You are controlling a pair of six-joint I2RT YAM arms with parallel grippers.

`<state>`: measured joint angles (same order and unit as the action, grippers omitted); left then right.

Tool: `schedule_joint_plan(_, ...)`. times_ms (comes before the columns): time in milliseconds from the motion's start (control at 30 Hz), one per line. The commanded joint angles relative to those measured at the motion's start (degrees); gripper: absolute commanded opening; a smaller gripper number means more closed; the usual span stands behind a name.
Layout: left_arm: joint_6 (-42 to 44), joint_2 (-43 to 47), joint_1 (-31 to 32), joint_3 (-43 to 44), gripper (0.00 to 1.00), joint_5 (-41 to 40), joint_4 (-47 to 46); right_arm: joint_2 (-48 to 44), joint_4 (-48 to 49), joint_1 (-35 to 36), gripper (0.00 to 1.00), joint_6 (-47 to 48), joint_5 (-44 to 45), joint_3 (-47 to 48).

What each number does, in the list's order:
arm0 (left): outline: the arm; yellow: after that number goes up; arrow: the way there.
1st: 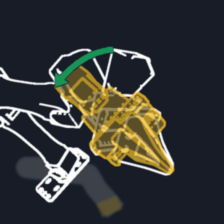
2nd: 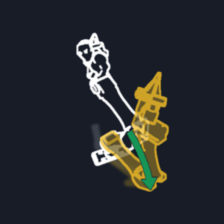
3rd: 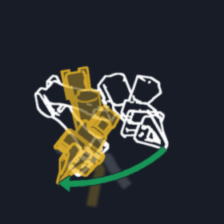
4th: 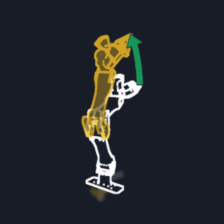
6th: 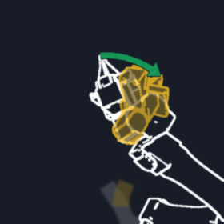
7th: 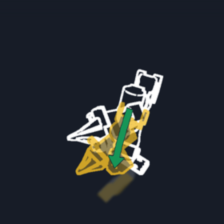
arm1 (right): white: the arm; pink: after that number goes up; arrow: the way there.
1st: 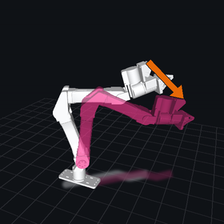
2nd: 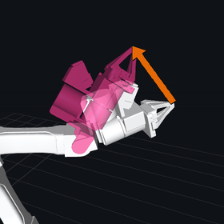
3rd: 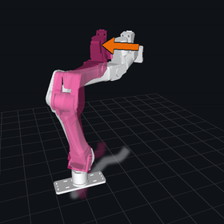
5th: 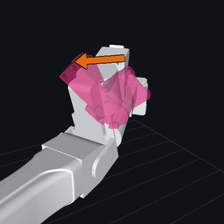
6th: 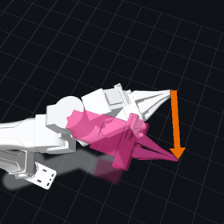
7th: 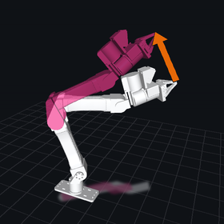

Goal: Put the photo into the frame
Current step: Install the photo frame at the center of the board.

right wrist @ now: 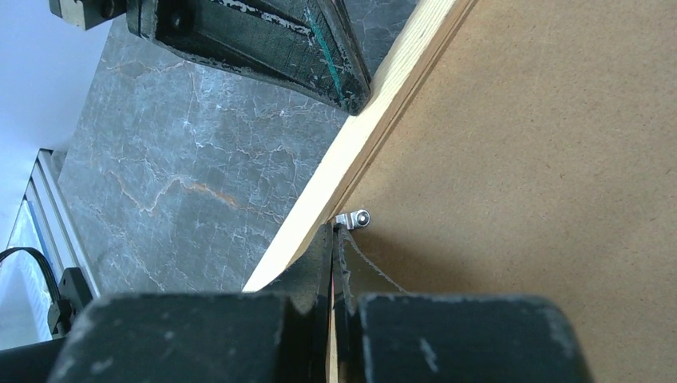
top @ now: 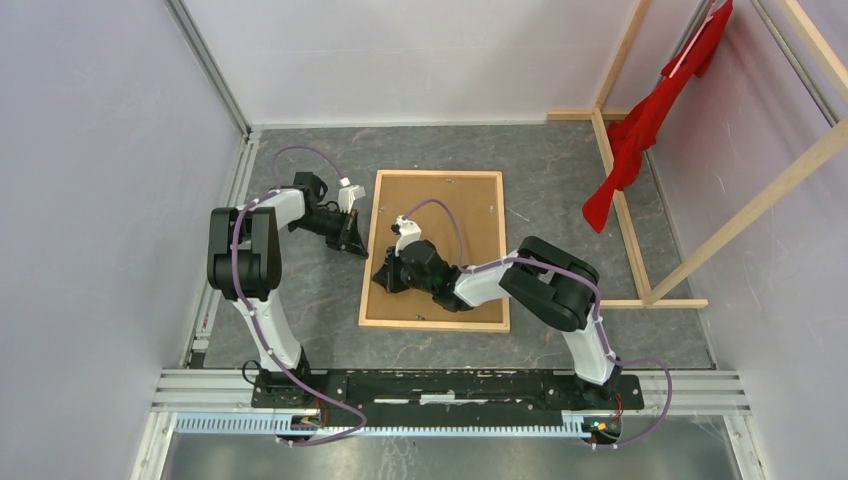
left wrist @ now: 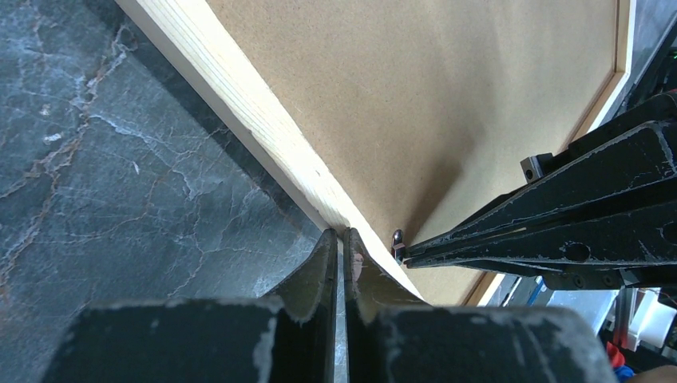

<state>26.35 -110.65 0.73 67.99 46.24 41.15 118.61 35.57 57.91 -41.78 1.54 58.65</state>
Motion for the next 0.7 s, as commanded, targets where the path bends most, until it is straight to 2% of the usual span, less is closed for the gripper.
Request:
schedule_joint_plan(0,4.83,-2.40,1.58,-1.43,0.08,-4.16,-0.63,3.14,0.68,0.24,0.00,1.38,4.75,0.62)
schedule_joint_plan(333,6.11,-2.64,1.85,-2.11,0.08,-4.02,-0.63,4.07,2.95,0.25,0.00,2.23,4.94,2.38)
schedule_joint_plan(567,7.33,-2.01,-0.55,4.01,0.07,-1.43,5.24,-9.09,4.42,-4.20,0.00,3.80,-1.10,-5.14)
schedule_joint_plan(667,6.51,-2.38,-4.22,7.72,0.07,0.36,6.39,-10.23,2.82,-8.10,0.00,4.07,-3.42,-4.10)
